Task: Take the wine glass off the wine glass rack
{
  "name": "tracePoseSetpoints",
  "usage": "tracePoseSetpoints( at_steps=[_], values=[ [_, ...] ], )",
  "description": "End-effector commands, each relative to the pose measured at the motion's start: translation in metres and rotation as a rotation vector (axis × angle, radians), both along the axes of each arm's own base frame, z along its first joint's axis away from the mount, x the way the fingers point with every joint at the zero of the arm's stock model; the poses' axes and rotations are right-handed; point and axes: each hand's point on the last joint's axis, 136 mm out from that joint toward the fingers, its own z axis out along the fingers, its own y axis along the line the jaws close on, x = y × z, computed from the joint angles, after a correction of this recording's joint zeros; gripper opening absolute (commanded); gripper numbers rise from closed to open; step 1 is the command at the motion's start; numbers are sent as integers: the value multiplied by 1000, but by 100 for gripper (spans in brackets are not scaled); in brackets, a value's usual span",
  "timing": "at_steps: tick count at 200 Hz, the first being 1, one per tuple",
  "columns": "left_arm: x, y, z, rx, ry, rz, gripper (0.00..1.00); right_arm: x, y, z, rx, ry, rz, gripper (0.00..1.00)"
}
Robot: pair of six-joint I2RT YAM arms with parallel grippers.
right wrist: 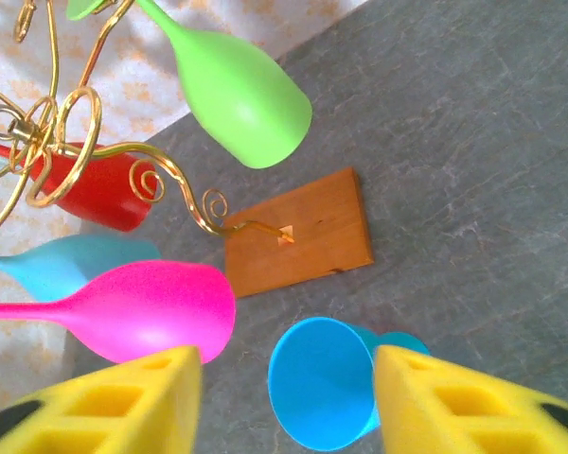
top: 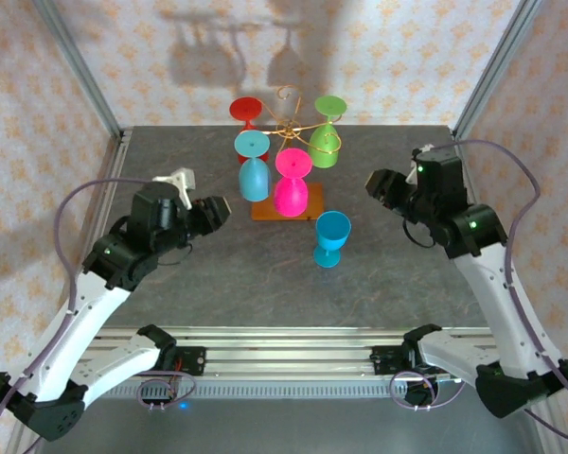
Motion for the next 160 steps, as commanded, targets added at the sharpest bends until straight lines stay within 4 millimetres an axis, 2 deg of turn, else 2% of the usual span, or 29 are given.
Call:
tracePoseSetpoints(
  at_steps=[1,11,36,86,121,160],
  values=[
    [2,7,25,5,-38,-24,40,25,15,45,145,-93,72,59],
    [8,10,36,-8,-60,-14,41,38,14,55,207,-103,71,60],
    [25,7,54,-39,-91,-20,43,86,11,61,298,-118,43,60],
    [60,0,57,-19,-72,-26,47,166,23,59,404,-119,84,61],
    [73,4,56,-13,-66,-3,52,204,37,50,453,-96,130,61],
    [79,7,52,-16,-62,12,53,226,48,46,517,-78,173,58]
  ],
)
